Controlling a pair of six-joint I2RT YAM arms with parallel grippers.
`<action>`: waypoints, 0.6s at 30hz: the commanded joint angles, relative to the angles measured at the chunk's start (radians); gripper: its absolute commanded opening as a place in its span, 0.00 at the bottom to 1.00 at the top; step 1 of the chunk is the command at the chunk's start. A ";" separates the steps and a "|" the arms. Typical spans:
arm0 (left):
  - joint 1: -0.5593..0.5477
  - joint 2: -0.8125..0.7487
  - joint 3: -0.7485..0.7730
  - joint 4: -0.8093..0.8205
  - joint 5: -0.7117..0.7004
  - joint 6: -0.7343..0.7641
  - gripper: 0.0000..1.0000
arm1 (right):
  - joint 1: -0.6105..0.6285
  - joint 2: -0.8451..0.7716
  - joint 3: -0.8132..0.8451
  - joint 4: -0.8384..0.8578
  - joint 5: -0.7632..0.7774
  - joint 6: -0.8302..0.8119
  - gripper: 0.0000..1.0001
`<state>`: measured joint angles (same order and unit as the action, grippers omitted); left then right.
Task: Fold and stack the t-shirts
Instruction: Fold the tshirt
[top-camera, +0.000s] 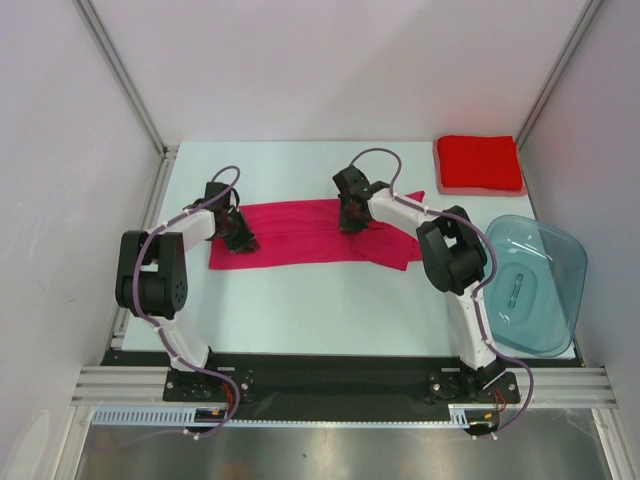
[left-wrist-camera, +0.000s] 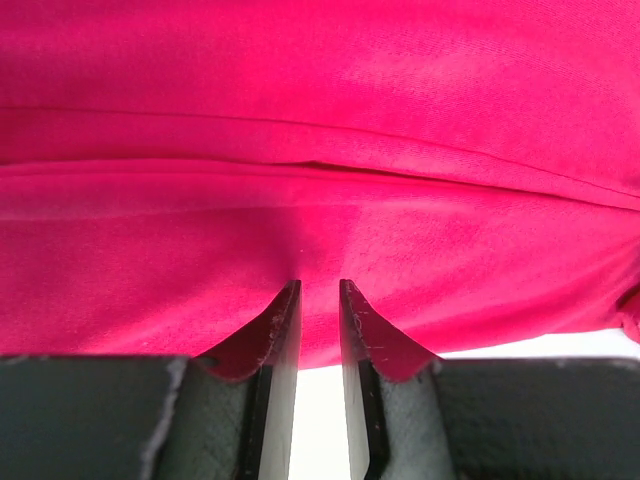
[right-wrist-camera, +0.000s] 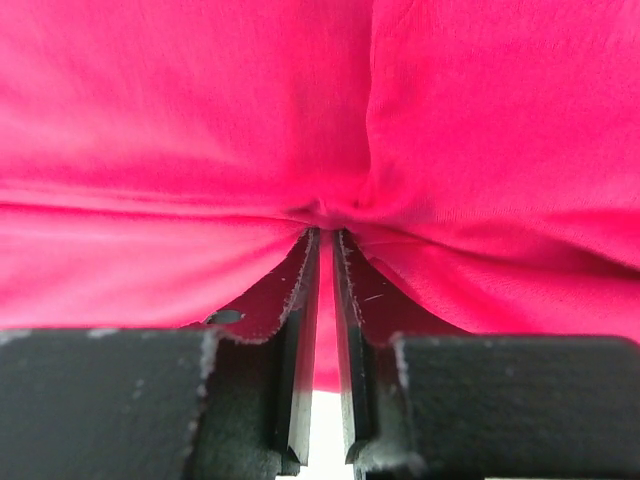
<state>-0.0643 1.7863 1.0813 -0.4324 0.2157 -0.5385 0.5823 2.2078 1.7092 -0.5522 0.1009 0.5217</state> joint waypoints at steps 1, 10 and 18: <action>0.003 -0.002 0.034 -0.002 -0.015 0.028 0.26 | -0.015 0.032 0.070 0.002 0.045 -0.051 0.16; 0.001 -0.011 0.034 0.020 0.028 0.048 0.25 | -0.021 0.063 0.182 -0.076 -0.012 -0.112 0.25; -0.075 -0.102 0.015 0.084 0.109 0.086 0.40 | -0.096 -0.200 0.034 -0.147 -0.064 -0.153 0.54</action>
<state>-0.0933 1.7649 1.0828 -0.4156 0.2676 -0.4923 0.5465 2.1738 1.7771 -0.6540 0.0528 0.4038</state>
